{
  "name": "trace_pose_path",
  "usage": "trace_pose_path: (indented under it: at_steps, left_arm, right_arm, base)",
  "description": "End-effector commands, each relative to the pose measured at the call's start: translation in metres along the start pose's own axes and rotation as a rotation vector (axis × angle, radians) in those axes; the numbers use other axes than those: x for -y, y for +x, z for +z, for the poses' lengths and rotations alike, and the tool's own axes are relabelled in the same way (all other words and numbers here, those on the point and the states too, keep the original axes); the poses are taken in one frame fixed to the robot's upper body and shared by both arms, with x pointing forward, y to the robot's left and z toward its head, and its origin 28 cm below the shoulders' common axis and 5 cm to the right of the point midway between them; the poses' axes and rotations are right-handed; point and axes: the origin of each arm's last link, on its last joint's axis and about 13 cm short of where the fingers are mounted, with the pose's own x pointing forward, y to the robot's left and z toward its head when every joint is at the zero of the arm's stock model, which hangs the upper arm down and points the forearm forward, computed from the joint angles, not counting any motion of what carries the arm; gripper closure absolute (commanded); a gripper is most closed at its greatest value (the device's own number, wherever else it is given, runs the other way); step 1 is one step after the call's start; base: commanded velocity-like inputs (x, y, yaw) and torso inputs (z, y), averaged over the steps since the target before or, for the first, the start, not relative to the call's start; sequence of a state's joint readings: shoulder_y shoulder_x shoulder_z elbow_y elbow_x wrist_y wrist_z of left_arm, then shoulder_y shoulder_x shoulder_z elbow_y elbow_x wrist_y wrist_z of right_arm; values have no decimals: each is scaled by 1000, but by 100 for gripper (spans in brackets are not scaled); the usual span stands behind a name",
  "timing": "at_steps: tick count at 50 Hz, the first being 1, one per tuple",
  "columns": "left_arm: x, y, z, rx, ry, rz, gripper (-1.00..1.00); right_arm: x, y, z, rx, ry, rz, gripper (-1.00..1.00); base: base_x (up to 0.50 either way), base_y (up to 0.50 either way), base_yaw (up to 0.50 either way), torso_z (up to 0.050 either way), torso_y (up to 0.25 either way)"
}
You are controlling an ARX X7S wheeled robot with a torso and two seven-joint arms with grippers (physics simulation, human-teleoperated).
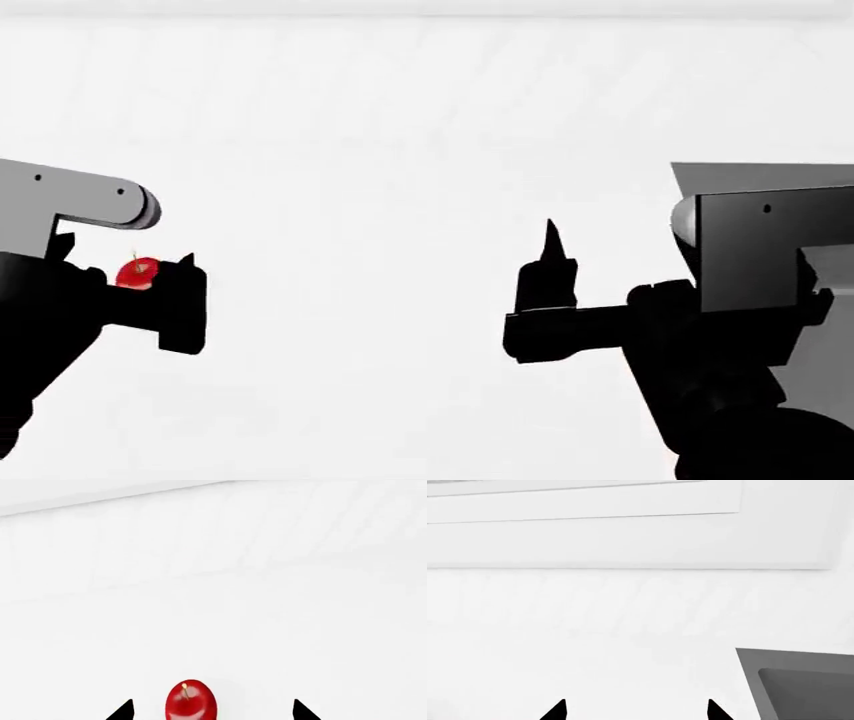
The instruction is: Place the cherry and the sweet potato on separate cutting boards.
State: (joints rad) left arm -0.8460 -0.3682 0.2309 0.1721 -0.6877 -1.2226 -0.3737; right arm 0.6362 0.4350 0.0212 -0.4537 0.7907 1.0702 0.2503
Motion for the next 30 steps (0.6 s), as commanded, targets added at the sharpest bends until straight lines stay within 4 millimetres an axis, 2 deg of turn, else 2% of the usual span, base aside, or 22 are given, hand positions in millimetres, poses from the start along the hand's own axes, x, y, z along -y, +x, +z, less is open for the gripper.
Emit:
trace_pose_path:
  at_steps: [1,9,16,30]
  left_arm:
    - [-2,19,-1,-20,-11,-14,-100]
    - [-3,29,-10,-69,-17,-21,-100]
    - [-8,40,-9,-89,-39,1,-100]
    - [-3,53,-15,-142,-12,-22,-100]
  right_arm:
    - [0,-3,2,17,12,-12,-100]
    - [0,-3,1,12,12,-11,-100]
    - [-1,-2,-2,8,17,-6,-100]
    - [0,-2,-5,7,24,-7,-100]
  base:
    - [0,0,0,0,0]
    - [0,0,0,0,0]
    - [0,0,0,0,0]
    - [0,0,0,0,0]
